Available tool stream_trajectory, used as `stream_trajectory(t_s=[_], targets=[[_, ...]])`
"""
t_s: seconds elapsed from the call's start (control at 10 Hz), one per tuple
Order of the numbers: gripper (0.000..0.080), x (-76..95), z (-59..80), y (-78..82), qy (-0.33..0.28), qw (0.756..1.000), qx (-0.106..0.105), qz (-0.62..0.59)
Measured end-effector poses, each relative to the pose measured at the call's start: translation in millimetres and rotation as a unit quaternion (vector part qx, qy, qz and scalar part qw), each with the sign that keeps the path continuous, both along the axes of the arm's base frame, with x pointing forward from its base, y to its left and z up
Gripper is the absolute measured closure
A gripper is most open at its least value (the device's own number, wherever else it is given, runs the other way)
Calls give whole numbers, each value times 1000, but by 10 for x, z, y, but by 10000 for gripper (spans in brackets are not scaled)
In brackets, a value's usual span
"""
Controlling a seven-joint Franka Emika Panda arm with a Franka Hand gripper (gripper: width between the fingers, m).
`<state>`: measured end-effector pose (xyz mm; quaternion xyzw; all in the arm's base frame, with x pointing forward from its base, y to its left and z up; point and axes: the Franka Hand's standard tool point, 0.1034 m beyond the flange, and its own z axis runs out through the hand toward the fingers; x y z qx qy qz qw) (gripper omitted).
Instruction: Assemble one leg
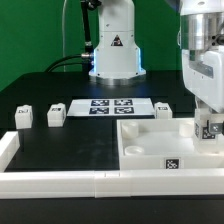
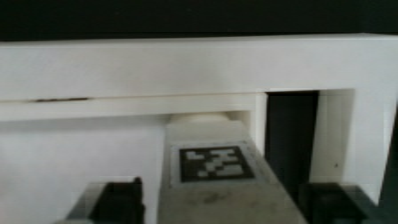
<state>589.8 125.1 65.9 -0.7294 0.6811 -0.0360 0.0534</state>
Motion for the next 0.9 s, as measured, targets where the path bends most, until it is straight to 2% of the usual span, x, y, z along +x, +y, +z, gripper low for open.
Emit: stream_trajectory(t_s=[0.1,0.2,0.3,0.4,0.6,0.9], targets=[[211,-1,5,17,-3,1000,-3,19],[211,-1,7,40,-7,997,-11,78],[162,-1,7,45,-9,987,-21,157],[153,-2,6,49,-11,973,-30,229],[150,1,6,35,-14,932,-48,358],[150,7,9,22,-13,851,-75,519]])
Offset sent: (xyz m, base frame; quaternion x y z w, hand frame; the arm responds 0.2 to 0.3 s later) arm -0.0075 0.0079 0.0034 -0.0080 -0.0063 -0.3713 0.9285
